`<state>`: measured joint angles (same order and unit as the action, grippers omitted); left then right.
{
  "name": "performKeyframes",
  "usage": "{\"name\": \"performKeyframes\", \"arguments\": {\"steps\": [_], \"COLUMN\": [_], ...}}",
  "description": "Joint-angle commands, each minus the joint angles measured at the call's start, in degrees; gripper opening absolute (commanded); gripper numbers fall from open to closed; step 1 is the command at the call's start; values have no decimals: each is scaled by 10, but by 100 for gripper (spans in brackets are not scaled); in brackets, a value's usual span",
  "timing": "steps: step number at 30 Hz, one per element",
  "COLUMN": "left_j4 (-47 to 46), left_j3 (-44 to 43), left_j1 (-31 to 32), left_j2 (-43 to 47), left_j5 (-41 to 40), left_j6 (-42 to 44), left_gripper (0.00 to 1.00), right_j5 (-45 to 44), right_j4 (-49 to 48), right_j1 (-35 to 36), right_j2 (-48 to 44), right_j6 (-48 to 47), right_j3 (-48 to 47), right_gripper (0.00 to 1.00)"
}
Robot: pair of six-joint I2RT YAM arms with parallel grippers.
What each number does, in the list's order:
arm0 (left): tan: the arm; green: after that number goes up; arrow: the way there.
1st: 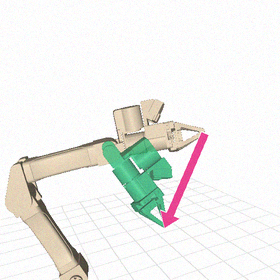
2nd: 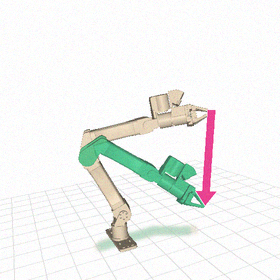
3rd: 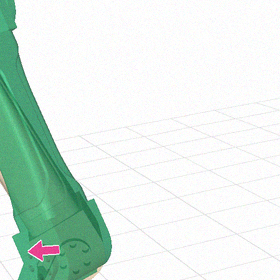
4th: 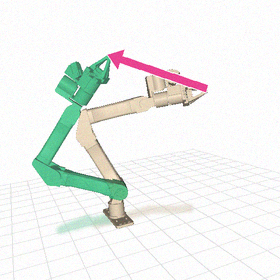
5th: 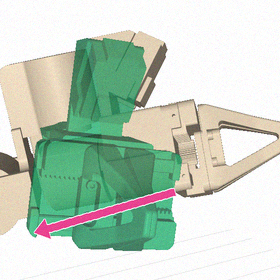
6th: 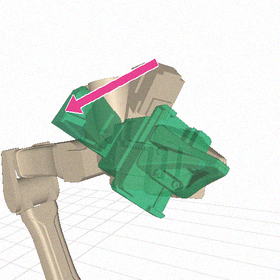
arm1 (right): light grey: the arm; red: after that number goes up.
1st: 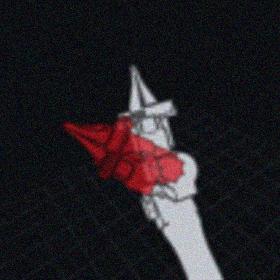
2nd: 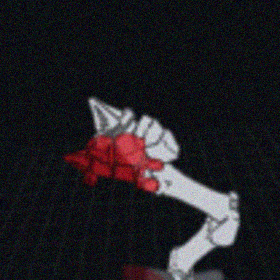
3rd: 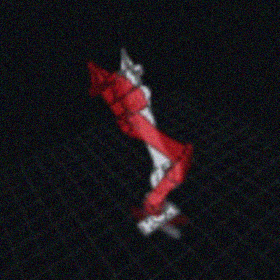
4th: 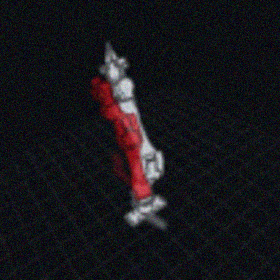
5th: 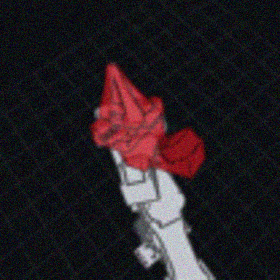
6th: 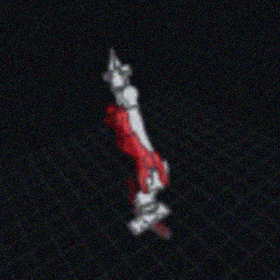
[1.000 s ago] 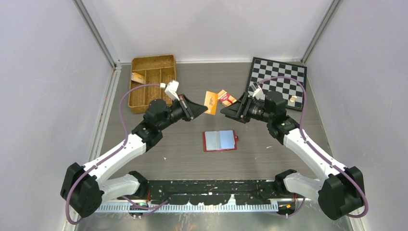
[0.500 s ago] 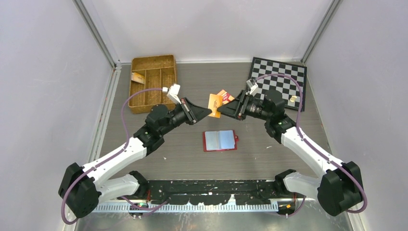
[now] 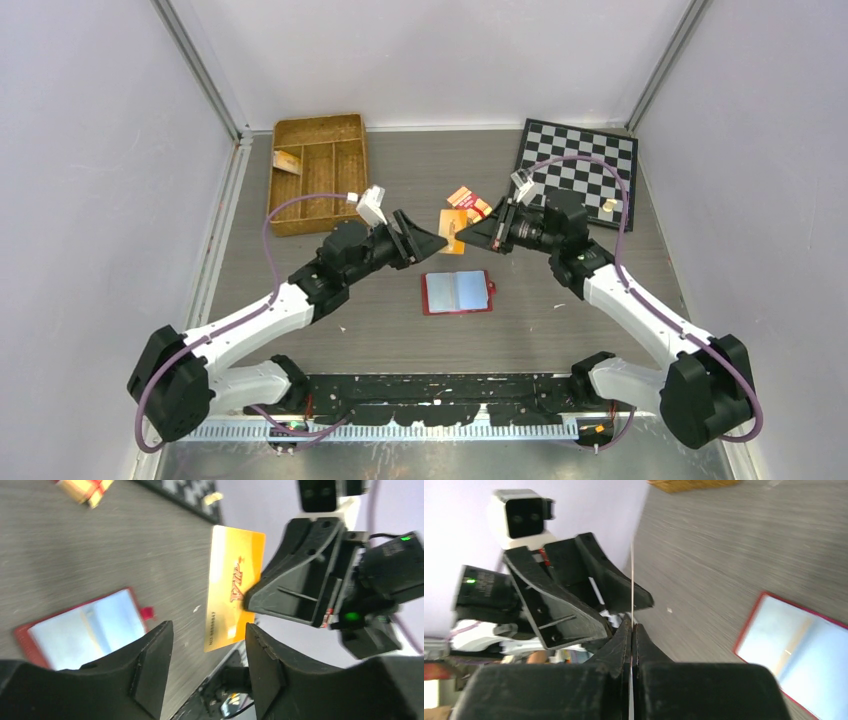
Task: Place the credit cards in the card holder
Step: Insert the credit card into the card holder.
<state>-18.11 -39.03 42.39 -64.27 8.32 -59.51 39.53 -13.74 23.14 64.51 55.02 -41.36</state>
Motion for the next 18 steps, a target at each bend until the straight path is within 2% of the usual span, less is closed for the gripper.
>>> {"name": "performKeyframes", "arguments": {"steps": [1, 5, 9, 18], "left_j4": [125, 167, 179, 210], "left_j3": [-10, -10, -23, -54], "left_j1": [3, 3, 3, 3], "left_j2": [-15, -54, -117, -213], "left_j5": [-60, -63, -44, -40], "left_j6": [41, 74, 96, 134], "left_gripper": [61, 65, 63, 55], "right_j5": [-51, -48, -13, -10], "right_j4": [199, 287, 294, 298], "right_j1": [-3, -3, -4, -4], "right_j2": [6, 55, 117, 207], "right_j6": [-136, -204, -230, -270], "right_j3": [-30, -33, -25, -39], "right_gripper": [0, 0, 0, 0]}}
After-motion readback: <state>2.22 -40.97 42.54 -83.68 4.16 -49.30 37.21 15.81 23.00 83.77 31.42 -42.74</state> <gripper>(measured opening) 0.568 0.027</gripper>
